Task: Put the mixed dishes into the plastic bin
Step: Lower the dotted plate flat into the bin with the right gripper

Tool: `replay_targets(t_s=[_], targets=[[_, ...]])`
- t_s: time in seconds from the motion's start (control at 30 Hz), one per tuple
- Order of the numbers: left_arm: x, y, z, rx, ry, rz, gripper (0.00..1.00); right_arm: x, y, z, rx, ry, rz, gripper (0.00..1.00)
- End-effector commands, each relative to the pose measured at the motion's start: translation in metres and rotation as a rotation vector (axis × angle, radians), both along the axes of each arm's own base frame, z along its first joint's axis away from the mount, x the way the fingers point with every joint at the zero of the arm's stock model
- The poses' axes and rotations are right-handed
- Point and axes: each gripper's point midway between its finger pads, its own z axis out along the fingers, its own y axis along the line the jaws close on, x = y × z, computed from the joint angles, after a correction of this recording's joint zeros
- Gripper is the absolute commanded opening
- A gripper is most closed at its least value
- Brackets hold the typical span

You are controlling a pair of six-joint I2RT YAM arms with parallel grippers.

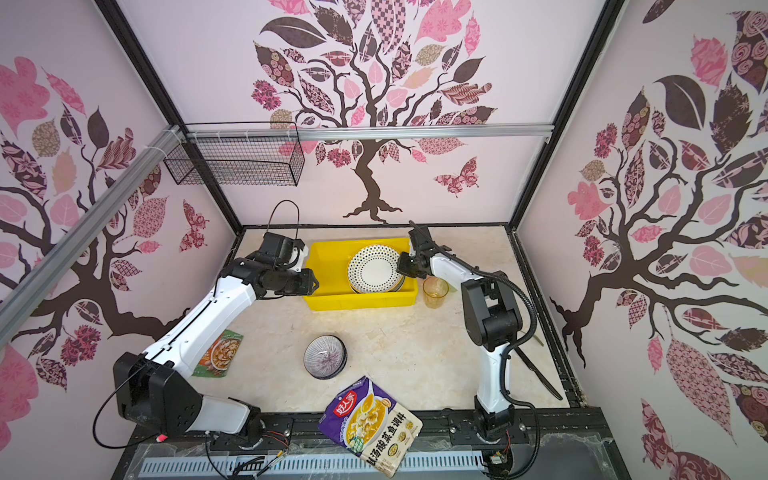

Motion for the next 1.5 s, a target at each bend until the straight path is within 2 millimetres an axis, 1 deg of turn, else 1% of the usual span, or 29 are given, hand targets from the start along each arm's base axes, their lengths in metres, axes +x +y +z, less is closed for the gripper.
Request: replay_targets(t_s=[0.0,0.33,0.5,0.77,0.83,1.0,1.1,1.2,1.47], targets=[[0.002,0.003,0.021,-0.014,-0.057,0.014,0.37,-0.014,-0.023,-0.033,-0.129,0.096,-0.005,0.05],[0.001,0.003,0.024,-0.021,-0.066,0.018,0.37,-0.026,-0.020,-0.031,-0.104,0.125,0.016,0.09],[0.001,0.002,0.024,-0.024,-0.067,0.016,0.37,-0.033,-0.020,-0.033,-0.101,0.141,0.024,0.13],[0.001,0.002,0.025,-0.028,-0.070,0.014,0.37,-0.040,-0.023,-0.040,-0.116,0.162,0.032,0.14],[0.001,0.002,0.025,-0.030,-0.070,0.016,0.37,-0.042,-0.025,-0.042,-0.127,0.169,0.035,0.16],[0.000,0.002,0.027,-0.034,-0.075,0.018,0.37,-0.047,-0.032,-0.048,-0.167,0.184,0.032,0.17],[0.001,0.001,0.027,-0.036,-0.074,0.016,0.37,-0.047,-0.033,-0.046,-0.170,0.179,0.032,0.17],[0.000,0.001,0.027,-0.040,-0.072,0.016,0.37,-0.044,-0.033,-0.041,-0.171,0.166,0.029,0.19],[-0.002,0.001,0.028,-0.046,-0.074,0.016,0.37,-0.035,-0.026,-0.028,-0.145,0.136,0.038,0.21]])
